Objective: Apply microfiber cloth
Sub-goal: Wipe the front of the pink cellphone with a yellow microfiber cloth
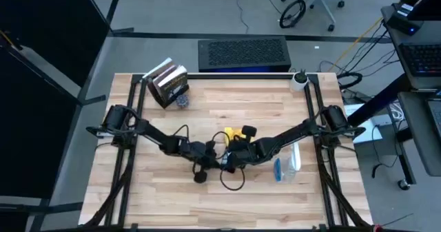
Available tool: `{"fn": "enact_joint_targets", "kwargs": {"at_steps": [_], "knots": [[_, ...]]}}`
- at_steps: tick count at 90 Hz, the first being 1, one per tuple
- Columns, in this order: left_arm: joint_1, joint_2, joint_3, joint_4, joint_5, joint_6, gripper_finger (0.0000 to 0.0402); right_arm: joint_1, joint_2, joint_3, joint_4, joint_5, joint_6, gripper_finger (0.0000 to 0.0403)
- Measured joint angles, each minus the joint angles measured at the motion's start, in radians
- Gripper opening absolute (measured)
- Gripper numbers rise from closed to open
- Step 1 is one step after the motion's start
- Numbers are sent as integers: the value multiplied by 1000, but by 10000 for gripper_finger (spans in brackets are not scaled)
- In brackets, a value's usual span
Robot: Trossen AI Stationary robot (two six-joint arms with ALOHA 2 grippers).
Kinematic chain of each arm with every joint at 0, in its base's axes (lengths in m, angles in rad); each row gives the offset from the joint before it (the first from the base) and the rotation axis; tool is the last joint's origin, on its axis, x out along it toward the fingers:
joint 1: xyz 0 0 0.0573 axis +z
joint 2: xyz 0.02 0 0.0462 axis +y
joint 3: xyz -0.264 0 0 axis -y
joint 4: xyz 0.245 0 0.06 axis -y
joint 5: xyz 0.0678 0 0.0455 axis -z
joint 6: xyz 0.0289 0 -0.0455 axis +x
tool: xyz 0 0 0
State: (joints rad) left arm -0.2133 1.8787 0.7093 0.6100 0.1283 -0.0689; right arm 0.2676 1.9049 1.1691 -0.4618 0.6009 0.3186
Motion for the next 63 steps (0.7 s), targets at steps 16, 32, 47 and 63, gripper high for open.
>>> {"fn": "enact_joint_targets", "kwargs": {"at_steps": [16, 32, 47, 63], "knots": [[18, -56, 37, -64, -82, 33, 0, 31, -71, 88, -171, 9, 33, 9], [80, -97, 63, -79, -180, 133, 0, 87, -155, 85, -296, 10, 230, 9], [162, -65, 79, -48, -161, 158, 0, 152, -164, 65, -351, 8, 404, 9], [204, 3, 77, 15, -42, 154, 0, 223, -158, 64, -226, 14, 366, 9]]}}
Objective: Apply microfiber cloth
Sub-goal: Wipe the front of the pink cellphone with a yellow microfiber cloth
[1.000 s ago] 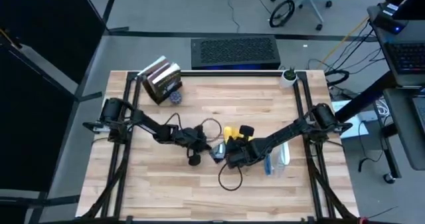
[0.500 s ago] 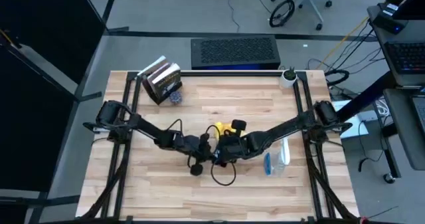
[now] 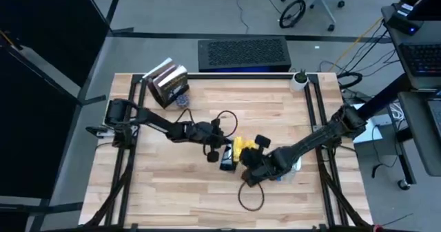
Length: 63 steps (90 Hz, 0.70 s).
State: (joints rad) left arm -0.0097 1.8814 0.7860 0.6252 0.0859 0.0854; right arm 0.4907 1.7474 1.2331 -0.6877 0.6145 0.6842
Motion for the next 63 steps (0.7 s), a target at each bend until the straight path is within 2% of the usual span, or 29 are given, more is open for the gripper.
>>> {"fn": "enact_joint_targets", "kwargs": {"at_steps": [27, 47, 63], "knots": [[10, 111, 2, 87, 27, 0, 0, -4, 127, 0, 200, -14, -139, 9], [10, 173, 21, 122, 42, 0, 0, -60, 165, -1, 235, -21, -192, 9], [17, 196, 35, 107, 41, -9, 0, -73, 165, -1, 209, -95, -225, 9]]}}
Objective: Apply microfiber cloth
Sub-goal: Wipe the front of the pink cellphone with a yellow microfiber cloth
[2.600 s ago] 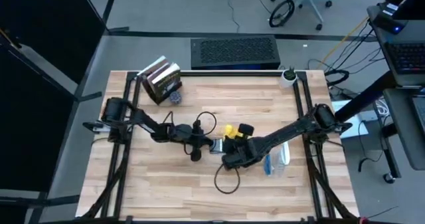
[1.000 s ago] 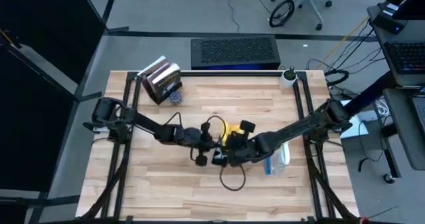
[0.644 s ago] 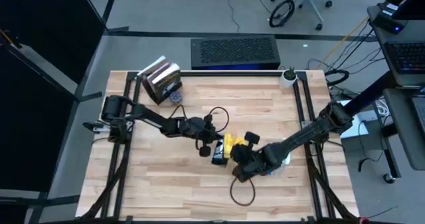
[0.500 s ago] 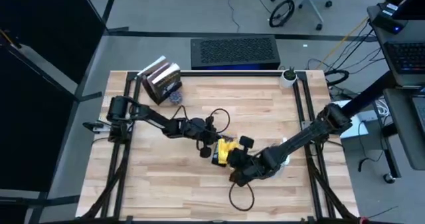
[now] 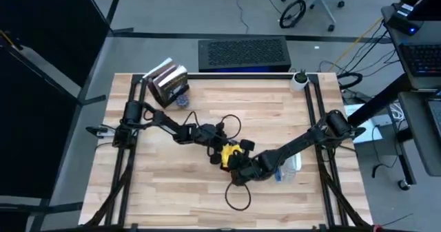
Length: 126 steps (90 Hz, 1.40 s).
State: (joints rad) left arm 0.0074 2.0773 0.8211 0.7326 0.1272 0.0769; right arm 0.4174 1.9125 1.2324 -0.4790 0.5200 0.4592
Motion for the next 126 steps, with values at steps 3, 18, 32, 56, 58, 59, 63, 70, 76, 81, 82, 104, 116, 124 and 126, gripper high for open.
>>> {"fn": "enact_joint_targets", "kwargs": {"at_steps": [3, 18, 32, 56, 58, 59, 63, 70, 76, 81, 82, 104, 116, 124, 126], "knots": [[2, 0, 0, -15, -7, -13, 0, 1, 0, 0, -15, -3, 0, 9], [9, -9, -5, -63, -22, -71, 0, 19, 0, 0, -135, -4, 11, 9], [10, -9, -6, -66, -26, -130, 0, 23, -5, 1, -165, 4, 53, 9], [10, -5, -8, -34, -27, -122, 0, 8, 0, 49, 73, 7, -83, 9], [11, -5, -8, -34, -24, -120, 0, 3, 5, 50, 78, -3, -83, 9], [11, -5, -8, -34, -23, -120, 0, 1, 8, 50, 80, -8, -82, 9], [11, -5, -8, -34, -22, -115, 0, -8, 25, 50, 84, -33, -72, 9], [11, -5, -8, -34, -22, -114, 0, -19, 66, 49, 93, -88, -52, 9], [11, -5, -8, -34, -21, -114, 0, -20, 96, 47, 129, -124, -49, 9], [11, -5, -8, -34, -21, -114, 0, -20, 105, 48, 172, -155, -47, 9], [11, -5, -8, -34, -21, -114, 0, -20, 107, 48, 182, -164, -45, 9], [11, -5, -8, -37, -20, -94, 0, 0, 73, 49, 240, -317, -57, 9], [11, -5, -8, -37, -20, -95, 0, -1, -20, 50, 94, -190, -64, 9], [11, -5, -8, -36, -19, -95, 0, -11, -51, 50, -8, -103, -78, 9], [11, -5, -8, -36, -19, -95, 0, -15, -53, 50, -26, -98, -82, 9]]}}
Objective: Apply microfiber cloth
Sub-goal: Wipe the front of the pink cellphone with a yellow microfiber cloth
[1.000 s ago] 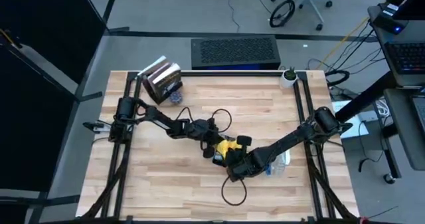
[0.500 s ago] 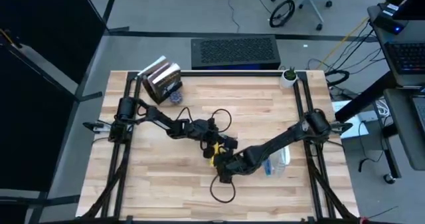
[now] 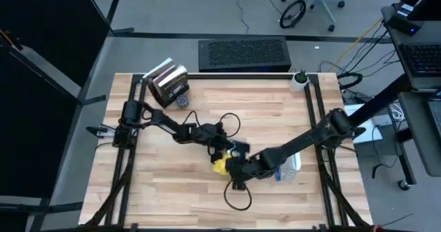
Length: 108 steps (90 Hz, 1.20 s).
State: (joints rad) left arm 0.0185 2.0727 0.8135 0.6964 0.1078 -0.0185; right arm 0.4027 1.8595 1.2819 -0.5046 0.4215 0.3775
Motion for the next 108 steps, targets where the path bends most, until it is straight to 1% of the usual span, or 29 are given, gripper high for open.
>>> {"fn": "enact_joint_targets", "kwargs": {"at_steps": [6, 19, 31, 42, 55, 60, 68, 73, 76, 80, 90, 96, 108], "knots": [[0, 0, 0, 0, 0, 0, 0, -15, 6, -13, -1, -2, -6, 9], [0, 0, 0, 1, 0, 0, 0, -43, 61, -66, 90, -9, -17, 9], [0, 0, 0, 2, 0, -1, 0, -63, 105, -71, 179, -22, 1, 9], [0, 0, 0, 1, 0, -1, 0, -68, 131, -70, 274, -92, -10, 9], [0, 0, 0, 0, 0, -1, 0, -60, 134, -69, 303, -157, -1, 9], [0, 0, 0, -1, 0, -1, 0, -56, 132, -69, 318, -221, -5, 9], [0, 0, 0, -1, -1, -1, 0, -45, 126, -62, 297, -374, -42, 9], [0, 0, 0, -1, -1, -1, 0, -41, 110, -58, 235, -392, -46, 9], [0, 0, 0, -1, -2, -1, 0, -41, 93, -51, 194, -379, -47, 9], [0, 0, 0, -1, -2, -1, 0, -43, 66, -43, 139, -329, -49, 9], [0, 0, 0, -1, -3, -1, 0, -54, -4, -35, 22, -135, -49, 9], [0, 0, 0, 1, -3, -1, 0, -63, -17, -35, -1, -49, -39, 9], [0, 0, 0, 2, -3, -1, 0, -94, 5, -35, 21, -48, -24, 9]]}}
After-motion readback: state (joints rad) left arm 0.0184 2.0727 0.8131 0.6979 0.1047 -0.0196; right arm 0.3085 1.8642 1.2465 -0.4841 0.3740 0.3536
